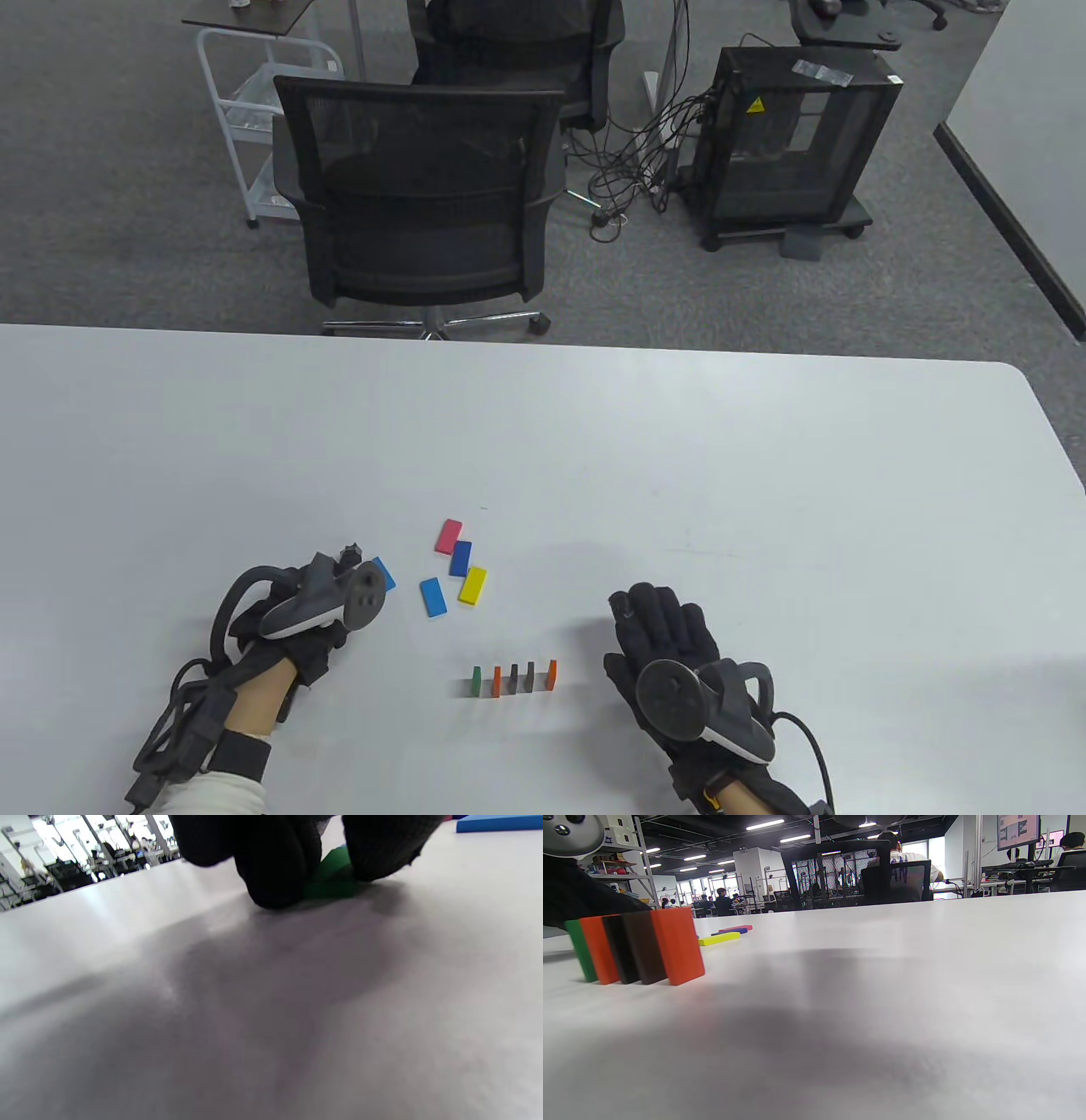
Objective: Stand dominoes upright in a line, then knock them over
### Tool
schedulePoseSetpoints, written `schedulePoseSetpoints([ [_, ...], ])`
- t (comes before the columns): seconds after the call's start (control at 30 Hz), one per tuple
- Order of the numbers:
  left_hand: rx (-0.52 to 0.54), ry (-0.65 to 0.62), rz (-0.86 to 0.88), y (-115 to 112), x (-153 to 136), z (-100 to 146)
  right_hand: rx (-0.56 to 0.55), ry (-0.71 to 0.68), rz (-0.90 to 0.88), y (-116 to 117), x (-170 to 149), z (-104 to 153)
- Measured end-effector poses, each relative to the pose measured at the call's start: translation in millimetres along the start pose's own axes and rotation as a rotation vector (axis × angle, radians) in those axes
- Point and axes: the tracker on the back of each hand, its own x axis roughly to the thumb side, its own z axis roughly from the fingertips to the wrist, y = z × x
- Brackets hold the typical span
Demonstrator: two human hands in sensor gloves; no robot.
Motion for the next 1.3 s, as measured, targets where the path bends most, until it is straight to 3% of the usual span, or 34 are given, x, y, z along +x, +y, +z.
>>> schedulePoseSetpoints([
  [0.47,0.27,-0.209,0.219,15.7,20.3,46.4,-0.002,-0.008,-0.004,0.9,0.5,0.1],
  [0.8,0.261,-0.412,0.251,14.7,60.1,65.1,-0.016,-0.014,0.01,1.5,2.2,1.8],
  [1.3,0.246,-0.47,0.206,5.1,91.4,62.6,-0.001,-0.016,0.025,4.1,3.4,2.4],
])
